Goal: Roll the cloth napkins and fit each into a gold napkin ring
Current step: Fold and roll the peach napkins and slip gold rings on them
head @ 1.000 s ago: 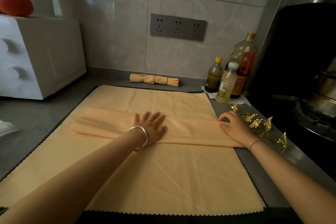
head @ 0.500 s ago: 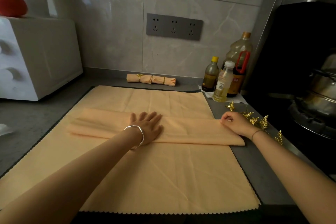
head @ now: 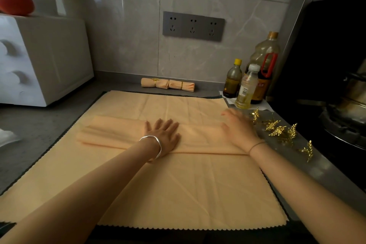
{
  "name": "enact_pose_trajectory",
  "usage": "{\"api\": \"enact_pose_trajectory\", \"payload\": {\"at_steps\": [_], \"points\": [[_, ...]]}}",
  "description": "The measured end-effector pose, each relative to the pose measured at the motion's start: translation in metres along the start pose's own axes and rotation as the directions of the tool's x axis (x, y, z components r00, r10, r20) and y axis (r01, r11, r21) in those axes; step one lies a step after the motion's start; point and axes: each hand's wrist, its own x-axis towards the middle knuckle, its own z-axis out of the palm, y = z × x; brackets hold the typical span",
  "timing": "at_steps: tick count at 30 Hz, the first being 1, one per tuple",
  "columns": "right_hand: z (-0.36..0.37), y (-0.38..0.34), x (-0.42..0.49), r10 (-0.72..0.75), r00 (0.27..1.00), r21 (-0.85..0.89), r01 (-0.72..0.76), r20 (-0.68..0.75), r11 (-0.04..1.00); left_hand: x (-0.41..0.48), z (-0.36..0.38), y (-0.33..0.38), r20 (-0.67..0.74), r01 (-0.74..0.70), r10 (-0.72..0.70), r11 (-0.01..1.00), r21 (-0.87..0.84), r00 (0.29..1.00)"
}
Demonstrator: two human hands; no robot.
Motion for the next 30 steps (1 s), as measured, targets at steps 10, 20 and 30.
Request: {"api": "enact_pose_trajectory", "payload": {"at_steps": [10,20,30], "points": [[0.053,-0.104,0.001,-0.112,0.974,0.170,0.079,0.198,0.982,-0.004,-0.003,-0.004,0.032,0.036,-0.036,0.999,-0.017,0.999],[0.049,-0.102,-0.003,-0.132,0.952,0.173,0.085,0.276,0.981,-0.023,-0.008,-0.084,0.017,0.158,-0.158,0.987,-0.013,0.987],[0.047,-0.102,-0.002,-0.121,0.946,0.166,0.074,0.302,0.983,-0.031,-0.017,-0.139,0.077,0.334,-0.337,0.941,0.057,0.938]]}}
